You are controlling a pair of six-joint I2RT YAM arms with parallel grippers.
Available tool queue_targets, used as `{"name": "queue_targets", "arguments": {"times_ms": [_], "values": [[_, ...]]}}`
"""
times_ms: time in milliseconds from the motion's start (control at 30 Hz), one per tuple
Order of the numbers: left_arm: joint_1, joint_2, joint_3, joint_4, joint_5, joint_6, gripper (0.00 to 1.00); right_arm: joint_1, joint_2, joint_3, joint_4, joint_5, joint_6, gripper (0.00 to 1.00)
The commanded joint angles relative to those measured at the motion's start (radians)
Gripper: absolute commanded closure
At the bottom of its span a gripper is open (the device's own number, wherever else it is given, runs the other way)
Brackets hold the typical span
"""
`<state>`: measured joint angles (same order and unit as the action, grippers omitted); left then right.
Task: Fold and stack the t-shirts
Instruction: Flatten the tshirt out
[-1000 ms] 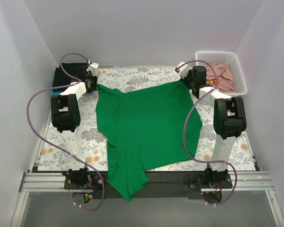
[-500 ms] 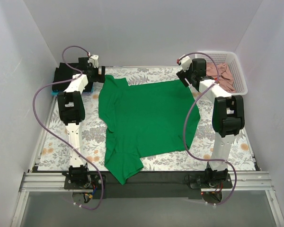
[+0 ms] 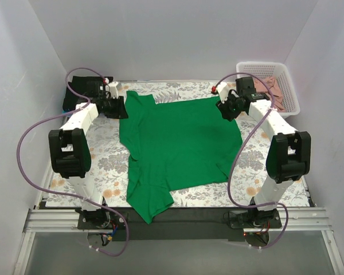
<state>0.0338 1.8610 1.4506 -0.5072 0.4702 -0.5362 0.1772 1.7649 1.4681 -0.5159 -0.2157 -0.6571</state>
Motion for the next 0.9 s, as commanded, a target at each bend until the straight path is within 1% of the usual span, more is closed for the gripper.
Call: {"name": "queue_targets", "arguments": {"times_ms": [0, 133, 300, 333, 467, 533, 567, 600, 700, 733, 767, 833, 867], "values": [[-0.05, -0.037, -0.106, -0.116, 0.036, 0.005, 0.61, 0.005, -0.018, -0.092, -0.17, -0.063, -0.036, 0.58], [-0.089, -0.033, -0.17, -0.109, -0.024, -0.007, 0.61, 0.01, 0.01, -0.158, -0.17, -0.033, -0.03, 0.61], [-0.091, 0.036, -0.161, -0.119, -0.119, -0.019, 0.62, 0.011, 0.063, -0.209, -0.161, -0.002, -0.035, 0.67], [-0.091, 0.052, -0.145, -0.125, -0.174, -0.018, 0.63, 0.011, 0.068, -0.215, -0.162, 0.007, -0.038, 0.67], [-0.066, 0.116, -0.107, -0.149, -0.309, 0.011, 0.64, 0.011, 0.082, -0.252, -0.138, 0.065, -0.059, 0.67], [-0.043, 0.165, -0.076, -0.163, -0.326, 0.034, 0.64, 0.008, 0.088, -0.273, -0.122, 0.104, -0.068, 0.69], [-0.035, 0.184, -0.029, -0.187, -0.346, 0.039, 0.64, 0.01, 0.091, -0.278, -0.115, 0.111, -0.068, 0.69], [-0.037, 0.211, -0.012, -0.197, -0.349, 0.051, 0.65, 0.008, 0.093, -0.278, -0.111, 0.111, -0.068, 0.69], [-0.035, 0.23, 0.06, -0.212, -0.334, 0.062, 0.63, 0.011, 0.09, -0.258, -0.122, 0.073, -0.055, 0.69], [-0.035, 0.233, 0.082, -0.227, -0.32, 0.065, 0.6, 0.011, 0.084, -0.249, -0.13, 0.065, -0.055, 0.69], [-0.035, 0.233, 0.121, -0.258, -0.293, 0.065, 0.58, 0.011, 0.068, -0.23, -0.145, 0.062, -0.055, 0.68], [-0.035, 0.216, 0.143, -0.272, -0.295, 0.068, 0.57, 0.013, 0.045, -0.212, -0.168, 0.064, -0.053, 0.68], [-0.035, 0.204, 0.152, -0.281, -0.295, 0.07, 0.53, 0.015, 0.021, -0.191, -0.183, 0.062, -0.055, 0.66]]}}
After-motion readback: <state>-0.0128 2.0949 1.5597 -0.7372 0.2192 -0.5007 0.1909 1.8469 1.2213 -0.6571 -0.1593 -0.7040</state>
